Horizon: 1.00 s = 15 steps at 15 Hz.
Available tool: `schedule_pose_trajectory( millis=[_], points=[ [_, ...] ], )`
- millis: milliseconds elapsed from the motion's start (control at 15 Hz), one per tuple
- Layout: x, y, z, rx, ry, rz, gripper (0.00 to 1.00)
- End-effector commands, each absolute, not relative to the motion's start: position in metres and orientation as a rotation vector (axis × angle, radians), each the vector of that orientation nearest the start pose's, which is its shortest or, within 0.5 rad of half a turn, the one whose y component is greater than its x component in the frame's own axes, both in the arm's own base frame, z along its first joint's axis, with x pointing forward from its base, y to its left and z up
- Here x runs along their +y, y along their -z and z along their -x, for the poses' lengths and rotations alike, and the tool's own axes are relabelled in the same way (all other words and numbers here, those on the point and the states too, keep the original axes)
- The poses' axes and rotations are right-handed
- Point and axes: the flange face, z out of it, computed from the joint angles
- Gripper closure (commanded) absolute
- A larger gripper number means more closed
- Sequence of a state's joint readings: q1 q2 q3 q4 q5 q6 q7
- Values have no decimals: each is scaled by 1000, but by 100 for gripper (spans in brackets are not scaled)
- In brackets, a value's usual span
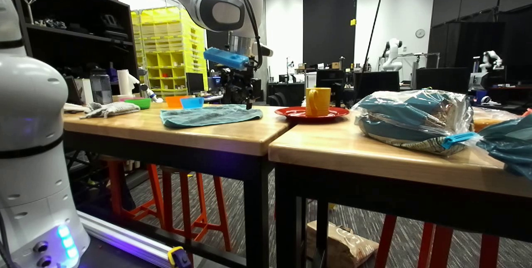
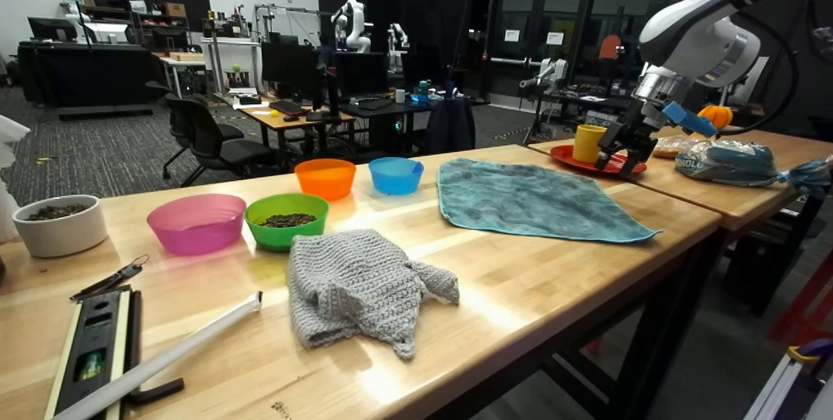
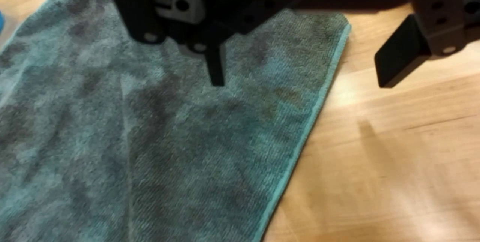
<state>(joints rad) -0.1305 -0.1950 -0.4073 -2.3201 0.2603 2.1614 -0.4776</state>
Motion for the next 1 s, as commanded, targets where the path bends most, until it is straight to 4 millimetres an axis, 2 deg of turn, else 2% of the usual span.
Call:
schedule_pose_trajectory(
  millis=[0, 667, 933],
  points=[
    [-254, -410, -434, 296, 236, 2844, 0],
    [-256, -379, -462, 330, 186, 2834, 0],
    [-260, -378, -476, 334, 191, 2832, 0]
  ],
)
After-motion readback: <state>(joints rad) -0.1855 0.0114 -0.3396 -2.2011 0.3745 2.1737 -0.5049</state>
